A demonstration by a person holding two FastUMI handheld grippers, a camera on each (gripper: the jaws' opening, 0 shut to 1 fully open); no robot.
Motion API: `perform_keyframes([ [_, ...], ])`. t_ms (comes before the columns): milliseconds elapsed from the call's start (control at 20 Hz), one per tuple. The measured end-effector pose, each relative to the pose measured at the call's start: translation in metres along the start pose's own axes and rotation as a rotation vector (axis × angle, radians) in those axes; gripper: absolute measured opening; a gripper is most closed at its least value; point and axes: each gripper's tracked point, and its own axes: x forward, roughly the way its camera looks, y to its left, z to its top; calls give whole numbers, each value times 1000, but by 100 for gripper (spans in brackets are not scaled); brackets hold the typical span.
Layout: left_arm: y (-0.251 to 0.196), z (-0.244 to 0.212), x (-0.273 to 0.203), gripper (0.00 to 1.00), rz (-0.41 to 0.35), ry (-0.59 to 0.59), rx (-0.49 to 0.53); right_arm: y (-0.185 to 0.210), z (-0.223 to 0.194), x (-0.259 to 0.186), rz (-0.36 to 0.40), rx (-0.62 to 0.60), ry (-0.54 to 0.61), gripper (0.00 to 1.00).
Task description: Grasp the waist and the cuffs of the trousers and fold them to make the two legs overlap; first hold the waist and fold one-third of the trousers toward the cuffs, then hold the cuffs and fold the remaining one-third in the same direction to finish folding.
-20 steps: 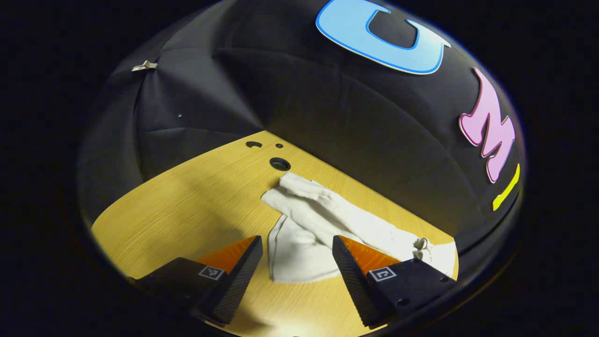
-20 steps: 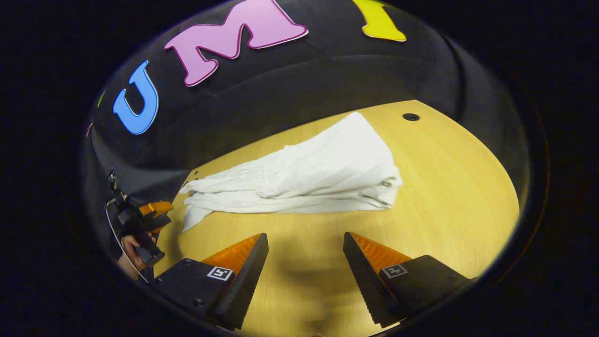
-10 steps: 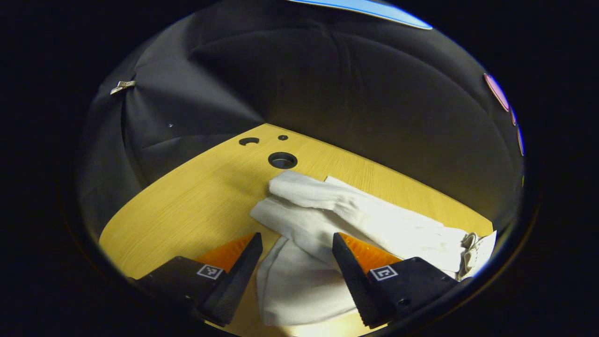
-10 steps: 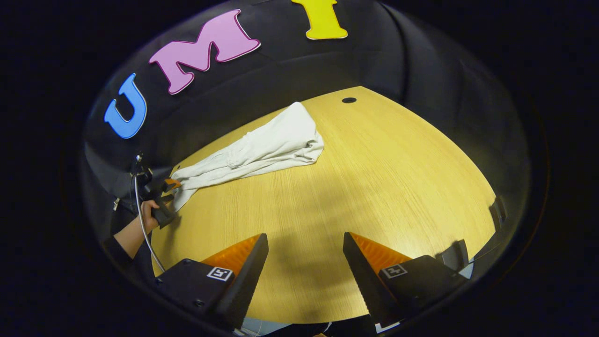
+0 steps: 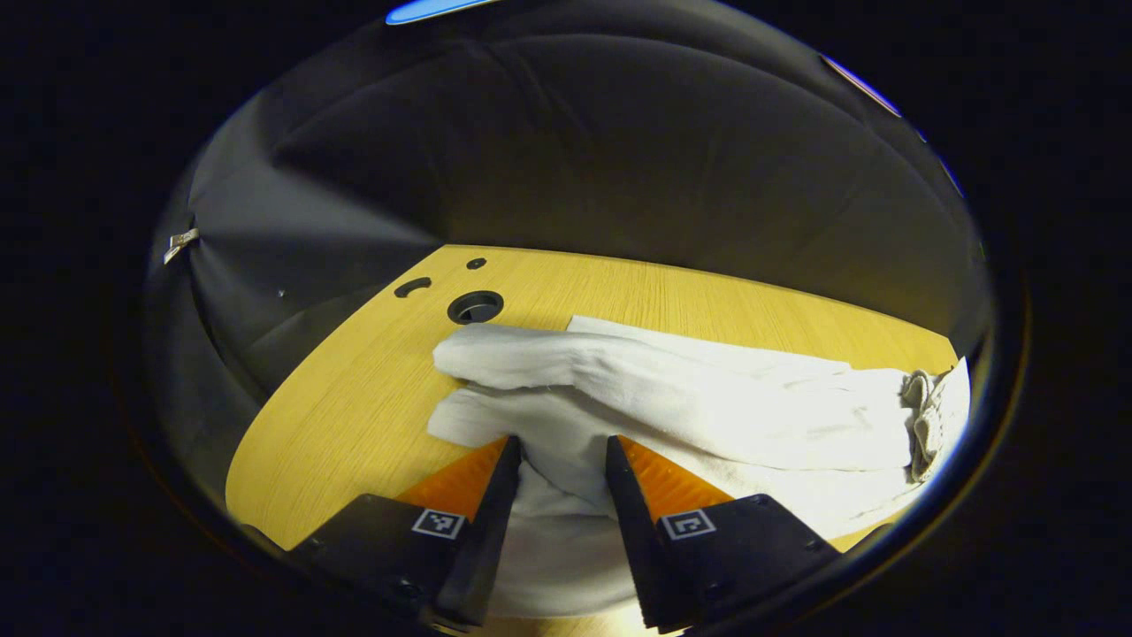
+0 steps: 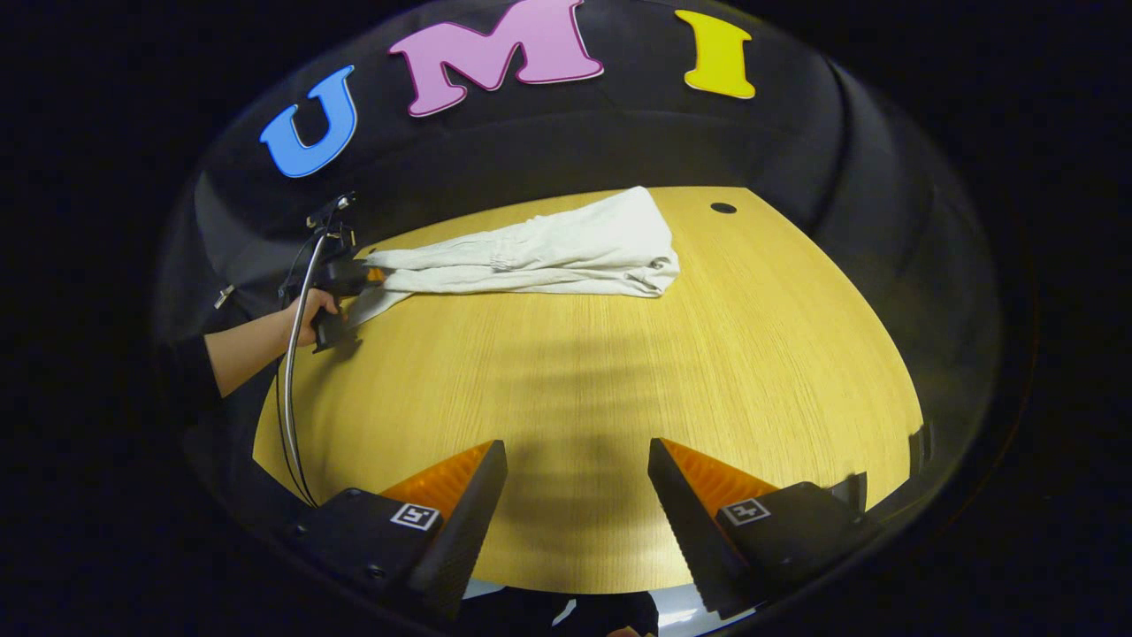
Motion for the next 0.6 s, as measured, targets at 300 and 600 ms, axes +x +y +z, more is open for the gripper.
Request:
perform_keyframes([
  [300, -9, -6, -4, 18, -47, 14, 20, -5, 2, -14, -41, 62, -28, 99],
  [600, -18, -17, -19, 6, -114, 41, -64, -26, -4, -44, -117, 114, -45, 99],
])
